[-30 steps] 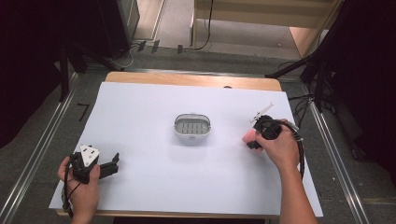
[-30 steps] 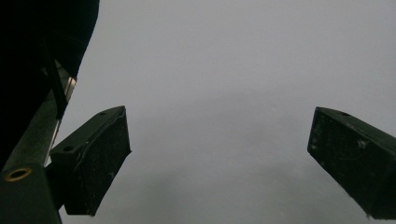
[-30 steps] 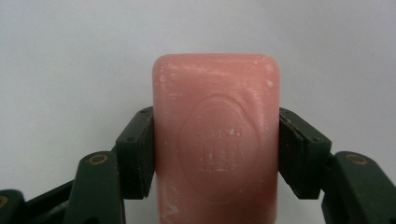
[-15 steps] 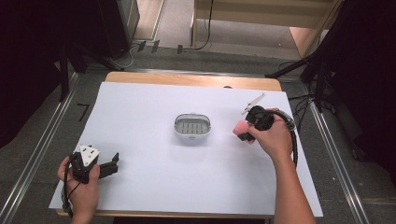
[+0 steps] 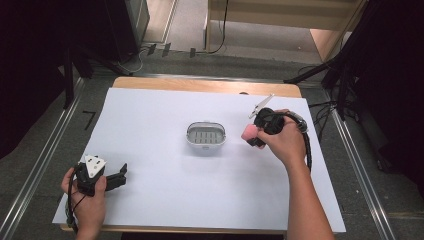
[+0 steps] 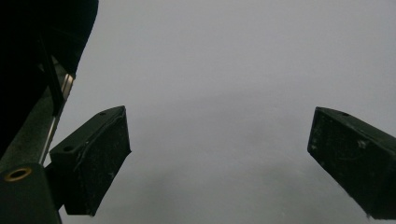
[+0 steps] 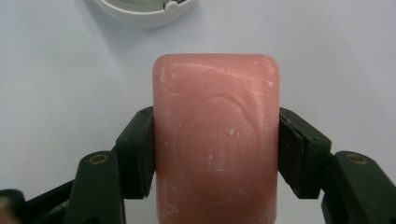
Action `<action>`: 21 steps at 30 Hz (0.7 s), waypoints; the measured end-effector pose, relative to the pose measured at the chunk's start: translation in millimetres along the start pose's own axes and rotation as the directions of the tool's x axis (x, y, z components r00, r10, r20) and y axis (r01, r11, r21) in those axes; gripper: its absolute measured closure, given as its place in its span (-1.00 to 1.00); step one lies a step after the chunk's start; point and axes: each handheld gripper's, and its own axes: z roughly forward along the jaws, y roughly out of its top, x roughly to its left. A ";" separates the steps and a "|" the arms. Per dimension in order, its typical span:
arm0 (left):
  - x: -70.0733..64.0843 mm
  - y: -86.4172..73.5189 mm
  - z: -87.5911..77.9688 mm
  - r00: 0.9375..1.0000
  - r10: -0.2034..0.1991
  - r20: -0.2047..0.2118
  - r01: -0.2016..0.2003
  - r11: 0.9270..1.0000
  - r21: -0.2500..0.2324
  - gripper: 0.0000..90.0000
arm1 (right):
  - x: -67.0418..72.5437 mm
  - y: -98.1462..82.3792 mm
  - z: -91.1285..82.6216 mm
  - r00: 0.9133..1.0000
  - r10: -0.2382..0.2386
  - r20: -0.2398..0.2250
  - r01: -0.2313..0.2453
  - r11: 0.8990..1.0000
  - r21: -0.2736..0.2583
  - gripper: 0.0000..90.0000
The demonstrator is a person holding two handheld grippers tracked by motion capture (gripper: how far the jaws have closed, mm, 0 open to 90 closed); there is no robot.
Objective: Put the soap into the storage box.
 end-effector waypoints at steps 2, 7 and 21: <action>0.3 0.0 0.0 1.000 -0.001 0.001 0.001 1.000 0.001 -0.86 | 1.2 4.0 -0.2 1.000 -0.004 -0.004 0.004 1.000 -0.005 -0.14; 0.5 0.0 -0.1 1.000 -0.001 0.002 0.001 1.000 0.002 -0.86 | 3.0 13.3 -0.9 0.999 -0.031 -0.009 0.031 0.999 -0.010 -0.14; 1.0 0.3 0.3 1.000 -0.005 0.004 0.005 1.000 0.008 -0.86 | 9.5 35.7 -2.6 0.997 -0.078 -0.020 0.078 0.997 -0.021 -0.14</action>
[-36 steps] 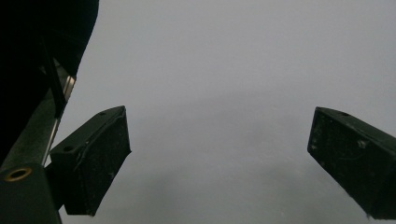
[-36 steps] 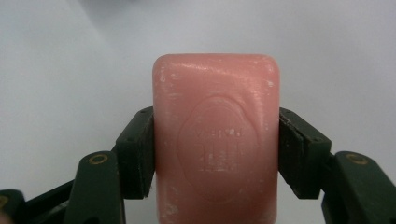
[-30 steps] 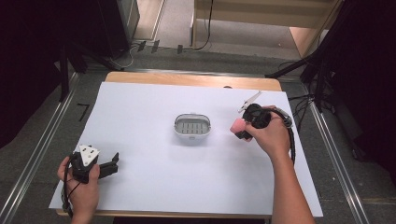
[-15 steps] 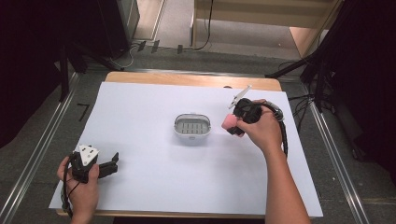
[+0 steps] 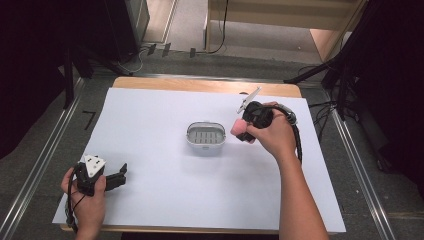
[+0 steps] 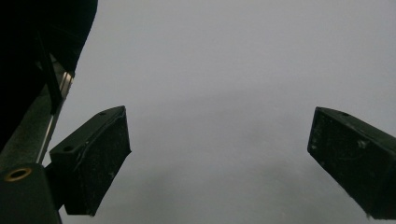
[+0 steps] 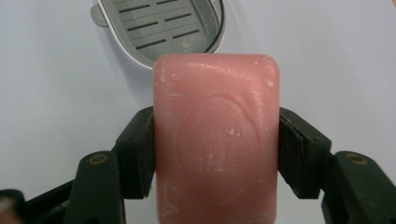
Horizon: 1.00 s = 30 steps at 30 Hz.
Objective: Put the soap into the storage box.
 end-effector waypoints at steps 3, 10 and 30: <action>0.2 0.1 0.2 1.000 0.000 0.000 0.000 1.000 0.002 -0.86 | 1.4 4.4 -0.2 1.000 -0.007 0.000 0.007 1.000 0.000 -0.14; 0.3 0.2 0.7 1.000 0.000 0.003 0.000 1.000 0.004 -0.86 | 3.4 14.2 1.3 1.000 -0.028 -0.009 0.028 1.000 -0.008 -0.14; 0.4 0.5 1.2 1.000 -0.004 0.001 0.004 1.000 0.013 -0.86 | 13.8 43.1 15.0 0.992 -0.119 -0.049 0.118 0.993 -0.011 -0.14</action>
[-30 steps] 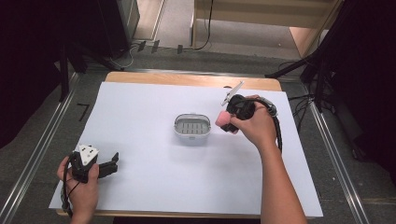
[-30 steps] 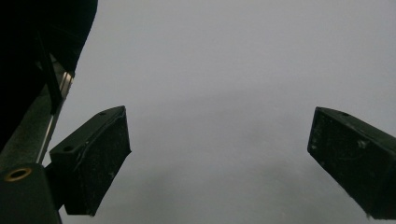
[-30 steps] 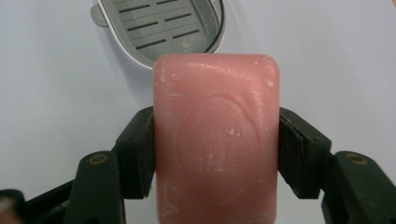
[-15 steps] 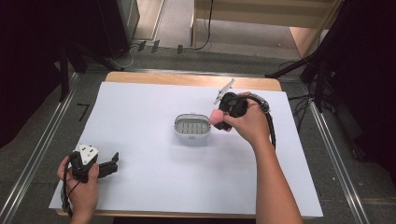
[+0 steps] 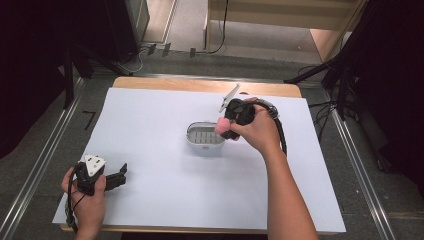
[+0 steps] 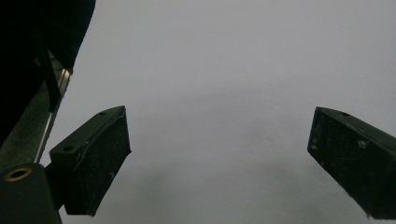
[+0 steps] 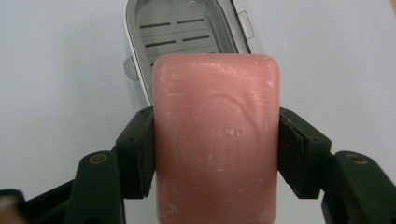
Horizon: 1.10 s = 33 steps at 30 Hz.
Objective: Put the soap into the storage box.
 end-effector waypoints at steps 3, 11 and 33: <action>0.1 0.0 0.1 1.000 -0.001 0.000 0.001 1.000 0.000 -0.86 | 0.3 3.7 2.8 1.000 -0.014 -0.003 0.014 1.000 -0.001 -0.14; 0.1 0.0 0.3 1.000 -0.004 0.003 0.004 1.000 -0.002 -0.86 | 4.2 13.7 15.0 0.998 -0.051 -0.022 0.051 0.999 0.005 -0.14; 1.0 0.2 0.6 1.000 -0.006 0.011 0.006 1.000 0.003 -0.86 | 8.0 42.1 48.0 0.984 -0.170 -0.047 0.170 0.985 0.009 -0.14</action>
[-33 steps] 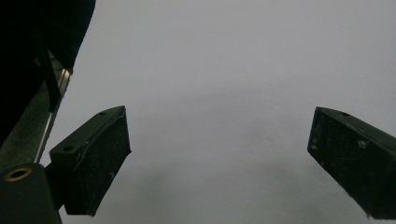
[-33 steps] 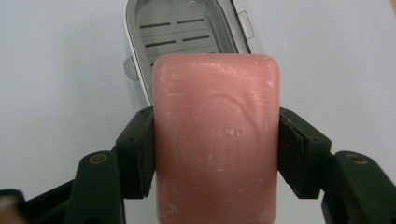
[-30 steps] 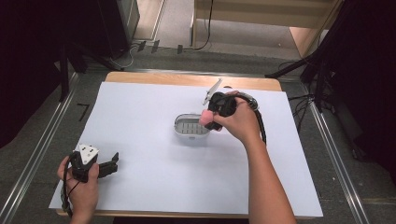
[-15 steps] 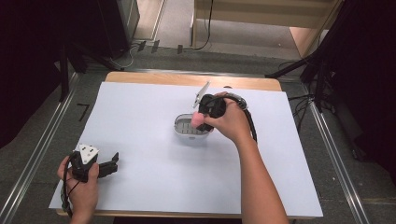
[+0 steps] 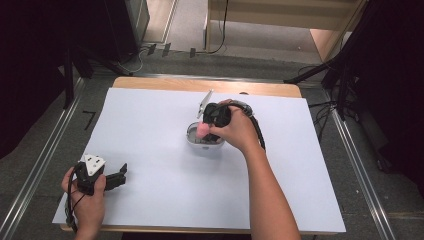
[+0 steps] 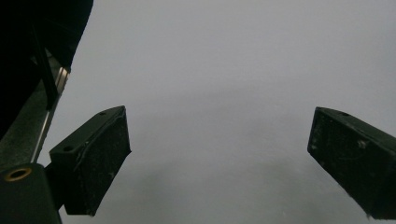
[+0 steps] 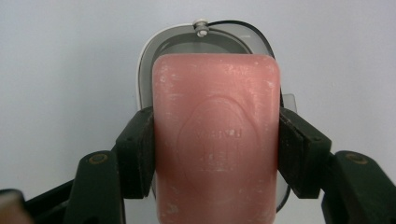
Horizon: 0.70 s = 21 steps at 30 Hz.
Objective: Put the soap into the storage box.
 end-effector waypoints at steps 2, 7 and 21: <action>0.0 0.0 0.0 1.000 -0.002 0.001 0.002 1.000 0.002 -0.86 | -0.6 0.8 2.3 1.000 -0.008 -0.001 0.008 1.000 0.007 -0.14; 0.4 0.1 0.2 1.000 -0.004 0.003 0.004 1.000 0.004 -0.86 | -2.1 0.6 6.0 1.000 -0.004 -0.010 0.004 1.000 0.018 -0.14; 0.9 0.4 0.9 1.000 -0.008 0.007 0.008 1.000 0.009 -0.86 | -0.8 2.1 4.8 0.999 -0.040 -0.028 0.038 0.998 -0.040 -0.19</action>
